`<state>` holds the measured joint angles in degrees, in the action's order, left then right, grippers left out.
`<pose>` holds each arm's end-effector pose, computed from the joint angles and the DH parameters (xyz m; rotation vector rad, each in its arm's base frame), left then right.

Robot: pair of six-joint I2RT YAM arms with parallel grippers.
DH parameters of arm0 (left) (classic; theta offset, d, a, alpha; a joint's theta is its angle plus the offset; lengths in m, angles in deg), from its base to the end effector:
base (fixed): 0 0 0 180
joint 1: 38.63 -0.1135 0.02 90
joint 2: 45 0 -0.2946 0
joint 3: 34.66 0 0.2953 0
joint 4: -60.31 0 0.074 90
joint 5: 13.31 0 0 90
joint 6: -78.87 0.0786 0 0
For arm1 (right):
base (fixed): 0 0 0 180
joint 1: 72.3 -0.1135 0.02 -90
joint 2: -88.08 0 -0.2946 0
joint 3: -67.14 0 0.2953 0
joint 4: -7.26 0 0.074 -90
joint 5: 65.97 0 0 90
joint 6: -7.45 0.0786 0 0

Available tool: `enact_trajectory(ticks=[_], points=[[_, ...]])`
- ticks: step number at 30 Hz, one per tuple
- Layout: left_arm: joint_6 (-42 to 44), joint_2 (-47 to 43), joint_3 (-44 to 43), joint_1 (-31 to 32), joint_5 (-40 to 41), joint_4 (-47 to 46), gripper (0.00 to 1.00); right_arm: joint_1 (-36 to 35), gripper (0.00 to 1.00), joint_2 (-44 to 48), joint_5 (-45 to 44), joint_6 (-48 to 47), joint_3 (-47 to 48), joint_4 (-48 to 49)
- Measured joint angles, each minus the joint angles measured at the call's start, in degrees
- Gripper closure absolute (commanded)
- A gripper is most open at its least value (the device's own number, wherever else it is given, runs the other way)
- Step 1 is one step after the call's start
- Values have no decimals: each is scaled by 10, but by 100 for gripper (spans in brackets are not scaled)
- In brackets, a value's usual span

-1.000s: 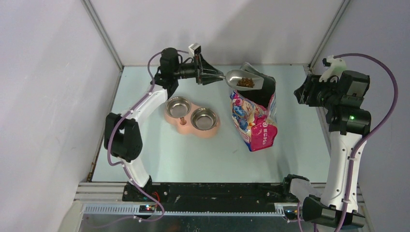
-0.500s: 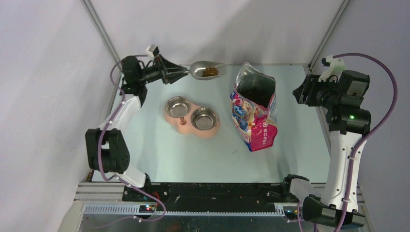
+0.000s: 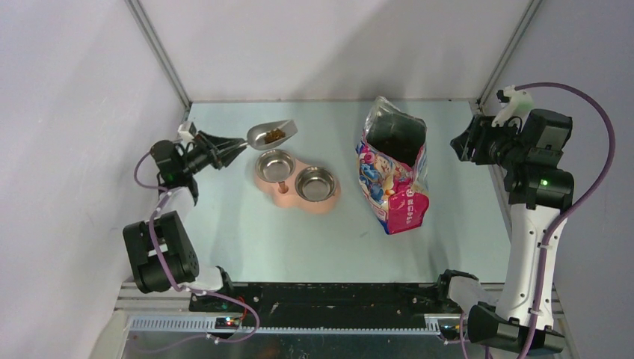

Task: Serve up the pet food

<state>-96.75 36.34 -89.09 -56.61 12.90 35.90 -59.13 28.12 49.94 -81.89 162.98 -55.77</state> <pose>0.3524 0.0402 0.2663 -0.6881 1.7910 -1.7305 0.2420 -0.0214 0.4756 -0.0381 2.0079 0.3224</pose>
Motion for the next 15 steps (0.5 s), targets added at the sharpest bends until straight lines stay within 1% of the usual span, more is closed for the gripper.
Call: enact_trajectory(ticks=[3,6,8,10,15], points=[[66,-5,5,-32,2,52,100,0,46,7,5,0,-2,1],[193,-12,-19,-53,17,188,100,0,46,22,9,2,-13,3],[287,-12,-47,-56,39,284,100,0,46,30,11,2,-20,3],[359,-13,-65,-56,56,349,100,0,45,38,12,2,-28,3],[484,-15,-83,-57,106,468,100,1,45,48,13,2,-38,2]])
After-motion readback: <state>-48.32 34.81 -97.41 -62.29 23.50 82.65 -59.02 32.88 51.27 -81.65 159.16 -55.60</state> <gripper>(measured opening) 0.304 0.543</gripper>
